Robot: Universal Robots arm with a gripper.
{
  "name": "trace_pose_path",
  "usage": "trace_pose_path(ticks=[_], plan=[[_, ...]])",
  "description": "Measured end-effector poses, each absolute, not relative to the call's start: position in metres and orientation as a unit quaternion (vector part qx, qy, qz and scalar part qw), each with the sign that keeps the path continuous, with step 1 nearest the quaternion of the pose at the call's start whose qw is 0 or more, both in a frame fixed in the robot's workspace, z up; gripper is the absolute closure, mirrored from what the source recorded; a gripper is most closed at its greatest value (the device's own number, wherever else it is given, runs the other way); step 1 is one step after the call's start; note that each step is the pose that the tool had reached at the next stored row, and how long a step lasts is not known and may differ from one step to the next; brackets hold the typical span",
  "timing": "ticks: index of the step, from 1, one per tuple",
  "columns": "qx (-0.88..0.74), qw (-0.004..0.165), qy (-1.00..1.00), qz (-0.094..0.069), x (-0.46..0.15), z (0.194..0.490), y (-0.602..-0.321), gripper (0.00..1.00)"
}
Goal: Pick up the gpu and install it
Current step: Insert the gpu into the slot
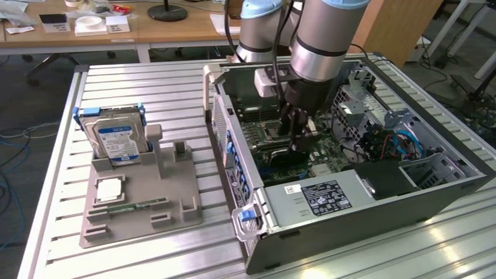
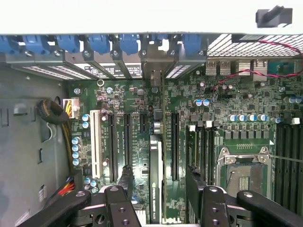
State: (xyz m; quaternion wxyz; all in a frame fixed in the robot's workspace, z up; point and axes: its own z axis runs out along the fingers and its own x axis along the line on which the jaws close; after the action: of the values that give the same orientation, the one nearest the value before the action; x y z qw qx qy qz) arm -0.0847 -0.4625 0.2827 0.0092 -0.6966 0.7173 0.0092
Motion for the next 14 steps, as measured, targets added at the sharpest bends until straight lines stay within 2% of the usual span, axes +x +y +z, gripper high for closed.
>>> trace_pose_path(ticks=[14], plan=[[-0.697,0.009,0.717,0.009,-0.0847,0.2889,-0.4625,0.42]])
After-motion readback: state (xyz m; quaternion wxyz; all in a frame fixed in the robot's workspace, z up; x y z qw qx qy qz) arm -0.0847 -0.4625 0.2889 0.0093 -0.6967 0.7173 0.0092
